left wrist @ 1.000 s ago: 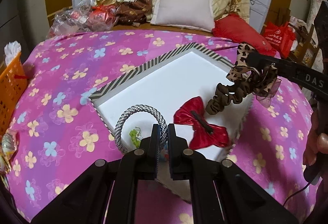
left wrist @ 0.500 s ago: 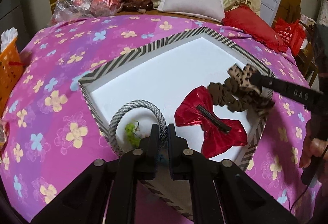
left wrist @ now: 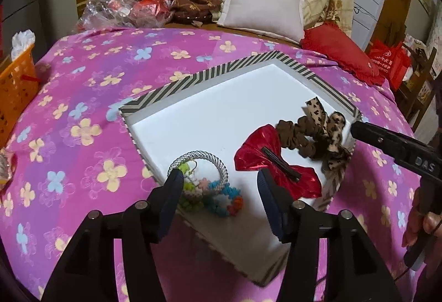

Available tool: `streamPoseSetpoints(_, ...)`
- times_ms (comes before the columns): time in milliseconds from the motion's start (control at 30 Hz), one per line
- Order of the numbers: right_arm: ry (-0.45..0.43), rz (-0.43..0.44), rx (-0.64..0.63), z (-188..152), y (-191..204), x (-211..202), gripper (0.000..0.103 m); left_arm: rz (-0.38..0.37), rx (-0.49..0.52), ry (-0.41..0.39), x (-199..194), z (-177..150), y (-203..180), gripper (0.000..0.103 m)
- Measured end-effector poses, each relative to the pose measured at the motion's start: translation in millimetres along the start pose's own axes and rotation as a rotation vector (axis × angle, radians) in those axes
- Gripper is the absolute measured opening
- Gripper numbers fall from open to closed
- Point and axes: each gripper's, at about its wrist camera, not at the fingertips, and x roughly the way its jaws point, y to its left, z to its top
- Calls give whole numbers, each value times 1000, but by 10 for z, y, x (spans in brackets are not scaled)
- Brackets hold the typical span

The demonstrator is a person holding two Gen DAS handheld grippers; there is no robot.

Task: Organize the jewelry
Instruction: 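Open both tools to release the items into the tray and withdraw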

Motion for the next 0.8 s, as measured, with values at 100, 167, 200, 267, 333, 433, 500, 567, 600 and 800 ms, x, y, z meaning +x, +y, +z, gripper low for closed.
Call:
streamPoseSetpoints(100, -20, 1, -32, -104, 105, -193, 61, 15, 17, -22, -144, -42, -29, 49)
streamPoseSetpoints(167, -34, 2, -46, -181, 161, -321, 65, 19, 21, -33, -257, -83, -40, 49)
streamPoseSetpoints(200, -38, 4, -47, -235, 189, -396, 70, 21, 19, -38, -304, -98, -45, 49)
streamPoseSetpoints(267, -37, 9, -47, -315, 229, -501, 75, 31, 20, -43, -411, -147, -56, 49)
streamPoseSetpoints(333, -35, 8, -48, -414, 264, -615, 76, 38, 25, -54, -511, -201, -67, 49)
streamPoseSetpoints(433, -30, 5, -50, -540, 292, -768, 76, 38, 25, -67, -656, -290, -83, 49)
streamPoseSetpoints(500, -31, 4, -48, -620, 304, -864, 76, 32, 23, -71, -736, -346, -89, 49)
streamPoseSetpoints(567, -30, -5, -52, -693, 320, -935, 76, 35, 26, -73, -797, -401, -100, 49)
streamPoseSetpoints(600, -28, -13, -56, -735, 332, -973, 76, 40, 27, -75, -829, -430, -107, 49)
streamPoseSetpoints(800, -25, -30, -60, -909, 353, -1135, 76, 60, 41, -89, -999, -591, -167, 49)
